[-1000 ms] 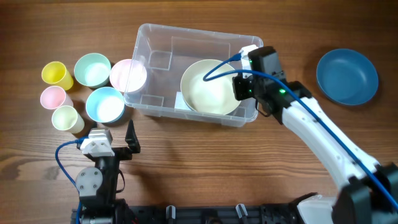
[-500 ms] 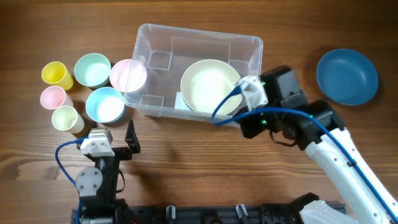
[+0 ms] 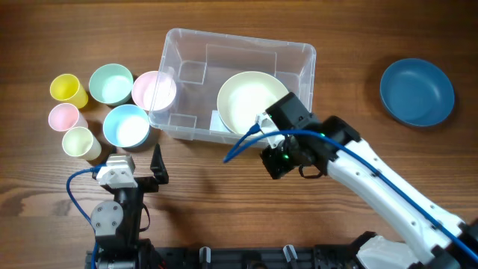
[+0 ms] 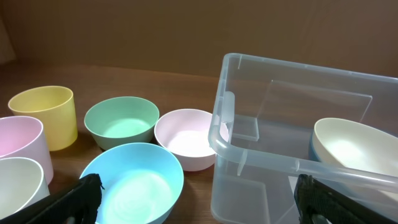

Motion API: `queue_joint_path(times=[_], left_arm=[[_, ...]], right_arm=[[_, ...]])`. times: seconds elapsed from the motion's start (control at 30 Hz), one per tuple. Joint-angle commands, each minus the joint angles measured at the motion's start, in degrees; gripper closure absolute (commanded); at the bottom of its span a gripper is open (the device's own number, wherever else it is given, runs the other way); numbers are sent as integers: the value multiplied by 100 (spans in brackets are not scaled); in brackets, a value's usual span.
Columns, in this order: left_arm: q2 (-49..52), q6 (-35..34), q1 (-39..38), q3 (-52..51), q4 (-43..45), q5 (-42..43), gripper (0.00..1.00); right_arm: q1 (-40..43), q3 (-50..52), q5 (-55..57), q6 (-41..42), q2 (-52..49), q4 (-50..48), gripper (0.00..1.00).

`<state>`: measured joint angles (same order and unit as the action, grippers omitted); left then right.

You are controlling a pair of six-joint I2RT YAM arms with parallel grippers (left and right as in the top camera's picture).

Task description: Pack container

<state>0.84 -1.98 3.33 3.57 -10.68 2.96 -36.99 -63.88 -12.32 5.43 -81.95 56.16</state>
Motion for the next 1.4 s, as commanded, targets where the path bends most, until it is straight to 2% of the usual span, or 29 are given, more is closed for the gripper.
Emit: queue_joint_path(times=[0.0,0.37,0.73,1.23,1.37], left_arm=[[-35,92,-28,-44,20,66,0],[-35,92,-28,-44,20,66,0],[-35,92,-28,-44,20,66,0],[-35,92,-28,-44,20,66,0],[-35,92,-28,-44,20,66,0]], right_arm=[[-15,61,380,404,-313,-109,96],[63,61,1388,732,-372,-175,96],[564,61,1423,809,-372,-297,96],[579,61,1676,765,-372,-385,96],[579,61,1329,544,-369,-289,96]])
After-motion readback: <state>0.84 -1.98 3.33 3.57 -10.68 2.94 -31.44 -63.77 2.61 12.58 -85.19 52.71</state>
